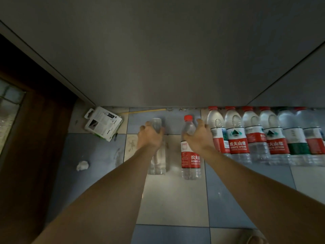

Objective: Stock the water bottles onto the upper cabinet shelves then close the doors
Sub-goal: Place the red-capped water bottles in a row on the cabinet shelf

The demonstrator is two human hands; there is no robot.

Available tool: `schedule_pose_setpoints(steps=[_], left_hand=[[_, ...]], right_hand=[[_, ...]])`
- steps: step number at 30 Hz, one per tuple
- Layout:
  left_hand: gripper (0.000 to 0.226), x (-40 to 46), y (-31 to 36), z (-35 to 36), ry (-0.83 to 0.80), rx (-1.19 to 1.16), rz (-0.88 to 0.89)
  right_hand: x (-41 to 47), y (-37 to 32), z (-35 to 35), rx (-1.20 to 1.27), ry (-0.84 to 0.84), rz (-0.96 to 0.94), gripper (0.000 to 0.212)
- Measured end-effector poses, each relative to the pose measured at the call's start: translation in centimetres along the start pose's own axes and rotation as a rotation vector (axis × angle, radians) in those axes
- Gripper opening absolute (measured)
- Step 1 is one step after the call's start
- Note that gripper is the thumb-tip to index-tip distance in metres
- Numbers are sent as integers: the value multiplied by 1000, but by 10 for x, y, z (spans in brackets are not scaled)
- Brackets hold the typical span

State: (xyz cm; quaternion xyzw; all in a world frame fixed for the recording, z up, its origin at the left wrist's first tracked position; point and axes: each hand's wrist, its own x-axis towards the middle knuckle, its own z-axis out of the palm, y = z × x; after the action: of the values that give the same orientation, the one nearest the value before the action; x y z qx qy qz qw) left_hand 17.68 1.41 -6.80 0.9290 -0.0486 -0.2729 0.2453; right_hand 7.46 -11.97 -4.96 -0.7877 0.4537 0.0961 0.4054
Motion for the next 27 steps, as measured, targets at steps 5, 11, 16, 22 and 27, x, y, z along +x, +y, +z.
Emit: schedule_pose_setpoints(steps=[5,11,16,22,27], left_hand=[[40,4,-1,11,69,-93,22],[27,-1,-5,5,57,-308,46],[30,-7,-2,-18,45,-433,148],[52,-21,0,-50,29,-428,369],[53,-39,0,-69,124,-331,504]], right_hand=[[19,-2,9,54,-9,-2,67],[24,0,7,158,-7,-11,34],[12,-7,-3,338,50,-87,19],[-14,-24,-24,410,171,-317,27],[-34,-30,-34,376,210,-528,35]])
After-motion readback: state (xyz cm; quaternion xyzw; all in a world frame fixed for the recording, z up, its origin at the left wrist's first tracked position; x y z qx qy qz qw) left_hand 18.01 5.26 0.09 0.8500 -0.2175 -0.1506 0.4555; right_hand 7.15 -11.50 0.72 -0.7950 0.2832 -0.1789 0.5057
